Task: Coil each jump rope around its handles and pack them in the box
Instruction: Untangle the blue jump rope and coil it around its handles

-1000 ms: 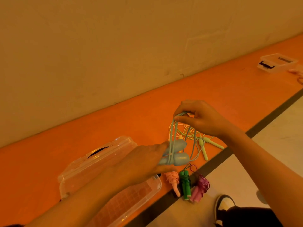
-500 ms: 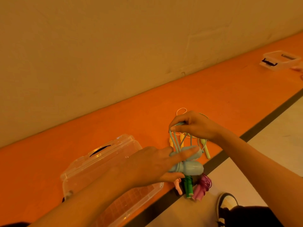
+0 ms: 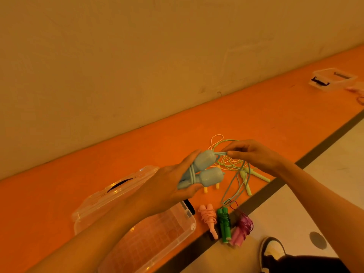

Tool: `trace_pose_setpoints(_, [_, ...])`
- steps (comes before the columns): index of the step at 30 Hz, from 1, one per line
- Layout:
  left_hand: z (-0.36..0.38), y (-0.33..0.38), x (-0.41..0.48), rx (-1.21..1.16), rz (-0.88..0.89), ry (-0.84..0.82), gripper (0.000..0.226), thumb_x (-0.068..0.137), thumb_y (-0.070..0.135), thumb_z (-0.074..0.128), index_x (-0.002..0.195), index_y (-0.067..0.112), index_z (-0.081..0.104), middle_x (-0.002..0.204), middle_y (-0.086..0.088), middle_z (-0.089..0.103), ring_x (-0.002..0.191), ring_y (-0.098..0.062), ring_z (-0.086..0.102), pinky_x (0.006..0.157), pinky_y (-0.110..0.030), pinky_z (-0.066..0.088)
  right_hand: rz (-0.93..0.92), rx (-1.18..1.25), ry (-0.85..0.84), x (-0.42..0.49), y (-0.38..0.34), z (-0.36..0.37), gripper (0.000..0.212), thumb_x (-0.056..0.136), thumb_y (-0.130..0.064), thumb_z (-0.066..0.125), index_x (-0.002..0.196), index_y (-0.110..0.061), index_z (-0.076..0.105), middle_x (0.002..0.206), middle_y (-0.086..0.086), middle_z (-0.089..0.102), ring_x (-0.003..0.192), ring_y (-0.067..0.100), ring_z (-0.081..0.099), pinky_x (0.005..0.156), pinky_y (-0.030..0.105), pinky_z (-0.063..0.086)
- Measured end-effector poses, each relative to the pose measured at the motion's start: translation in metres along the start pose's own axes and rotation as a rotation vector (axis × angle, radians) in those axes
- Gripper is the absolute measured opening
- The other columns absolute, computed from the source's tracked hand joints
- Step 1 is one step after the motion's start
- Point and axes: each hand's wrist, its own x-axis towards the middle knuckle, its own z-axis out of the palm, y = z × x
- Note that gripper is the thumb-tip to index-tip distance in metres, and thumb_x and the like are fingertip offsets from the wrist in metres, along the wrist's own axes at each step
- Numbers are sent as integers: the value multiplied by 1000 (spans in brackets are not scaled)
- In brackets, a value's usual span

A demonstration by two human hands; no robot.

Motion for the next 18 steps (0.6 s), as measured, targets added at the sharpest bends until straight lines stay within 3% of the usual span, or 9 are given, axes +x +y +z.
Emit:
trace_pose_setpoints(2, [-2, 2, -1, -113, -2, 55, 71, 90, 53, 58, 148, 59, 17, 113, 13, 67, 82, -3, 66, 64, -25, 51, 23, -16, 10, -3, 1, -2, 23, 88, -30, 64, 105, -23, 77, 100, 10, 68, 94, 32, 60, 82, 49, 49])
trace_pose_setpoints(6, [-8, 5, 1, -283, -21, 191, 57, 90, 55, 59, 136, 70, 27, 117, 21, 64, 92, -21, 68, 73, -37, 53, 45, -70, -43, -7, 1, 1, 23, 90, -29, 61, 101, -17, 77, 84, 0, 67, 80, 15, 58, 75, 37, 48])
trace_pose_setpoints(8, [-11, 3, 4, -309, -40, 254, 54, 90, 55, 58, 135, 69, 30, 112, 23, 64, 82, -15, 67, 67, -37, 52, 47, -111, -50, -7, 3, 3, 25, 92, -32, 59, 103, -19, 77, 84, 4, 67, 79, 22, 58, 75, 39, 47])
trace_pose_setpoints(10, [-14, 0, 6, -349, -73, 329, 49, 95, 51, 59, 138, 59, 36, 88, 16, 66, 60, -7, 56, 52, -32, 44, 32, -172, -86, -7, 3, 7, 29, 93, -35, 57, 108, -20, 76, 87, 11, 67, 82, 35, 57, 74, 46, 47])
trace_pose_setpoints(12, [-20, -6, 10, -377, -128, 429, 47, 96, 44, 57, 140, 47, 41, 70, 14, 60, 53, -3, 48, 46, -26, 39, 18, -231, -151, -8, 3, 15, 28, 96, -37, 54, 111, -27, 75, 82, 8, 66, 80, 35, 57, 72, 47, 46])
trace_pose_setpoints(15, [-32, -19, 13, -321, -194, 561, 43, 96, 43, 56, 137, 42, 45, 66, 17, 59, 50, 0, 48, 46, -24, 40, -14, -345, -198, -9, 4, 31, 26, 99, -40, 50, 112, -35, 71, 73, -6, 64, 71, 21, 58, 66, 34, 45])
trace_pose_setpoints(18, [-44, -34, 15, -218, -279, 651, 44, 99, 42, 54, 141, 40, 42, 73, 12, 62, 51, 1, 51, 48, -23, 41, -100, -454, -197, -11, 1, 47, 24, 103, -33, 46, 117, -31, 65, 71, -11, 64, 64, 7, 57, 61, 17, 40])
